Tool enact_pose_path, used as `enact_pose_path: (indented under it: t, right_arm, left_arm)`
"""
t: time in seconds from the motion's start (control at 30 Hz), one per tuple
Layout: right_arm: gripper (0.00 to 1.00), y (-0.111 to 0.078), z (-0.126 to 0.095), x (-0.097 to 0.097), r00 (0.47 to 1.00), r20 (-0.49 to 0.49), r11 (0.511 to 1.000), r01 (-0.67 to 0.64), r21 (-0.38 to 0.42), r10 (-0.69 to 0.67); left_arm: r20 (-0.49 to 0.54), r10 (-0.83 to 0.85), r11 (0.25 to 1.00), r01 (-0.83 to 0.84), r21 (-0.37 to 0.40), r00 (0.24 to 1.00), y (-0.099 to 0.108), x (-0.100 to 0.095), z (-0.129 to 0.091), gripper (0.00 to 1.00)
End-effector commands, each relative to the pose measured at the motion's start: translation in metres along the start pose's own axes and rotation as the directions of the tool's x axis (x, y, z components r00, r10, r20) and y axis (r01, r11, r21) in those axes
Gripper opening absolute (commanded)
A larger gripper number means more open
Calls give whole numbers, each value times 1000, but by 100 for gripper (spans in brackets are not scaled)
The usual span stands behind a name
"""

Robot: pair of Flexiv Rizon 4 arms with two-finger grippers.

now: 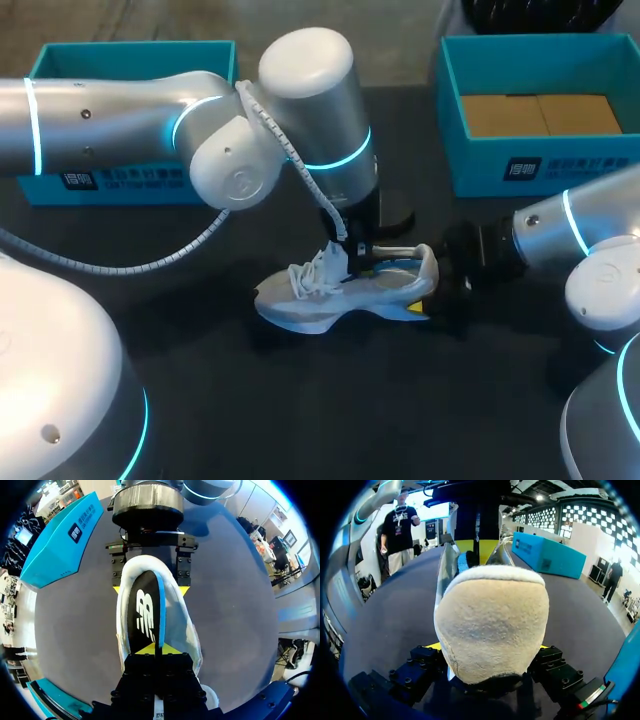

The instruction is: Take the shoe out of the shoebox, open the shoe tongue, remove and reinsert the insole, then place the shoe into the shoebox

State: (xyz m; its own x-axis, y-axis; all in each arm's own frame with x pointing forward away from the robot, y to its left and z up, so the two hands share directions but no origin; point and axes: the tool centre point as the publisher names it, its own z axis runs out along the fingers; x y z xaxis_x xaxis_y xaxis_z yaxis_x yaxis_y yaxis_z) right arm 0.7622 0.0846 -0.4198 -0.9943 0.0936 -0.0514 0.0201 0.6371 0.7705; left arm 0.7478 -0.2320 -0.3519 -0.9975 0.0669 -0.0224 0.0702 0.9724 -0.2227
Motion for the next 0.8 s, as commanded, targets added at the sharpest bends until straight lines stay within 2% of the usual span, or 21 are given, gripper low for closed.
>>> enact_pose_path:
  t: [0.03,0.43,0.6,0.8]
  right_arm:
    - [0,1,0,0,1000,1,1000,0,3,0]
    - [0,1,0,0,1000,1,1000,0,3,0]
    - [0,1,0,0,1000,1,1000,0,3,0]
    - [0,1,0,0,1000,1,1000,0,3,0]
  left_arm:
    - [7,6,1000,-6,2,1000,-2,3,-1,0]
    - [70,43,999,-44,3,997,-15,8,-6,0]
    - [123,64,998,-62,-20,990,-16,10,-6,0]
    - [139,59,998,-57,-19,988,-15,10,-6,0]
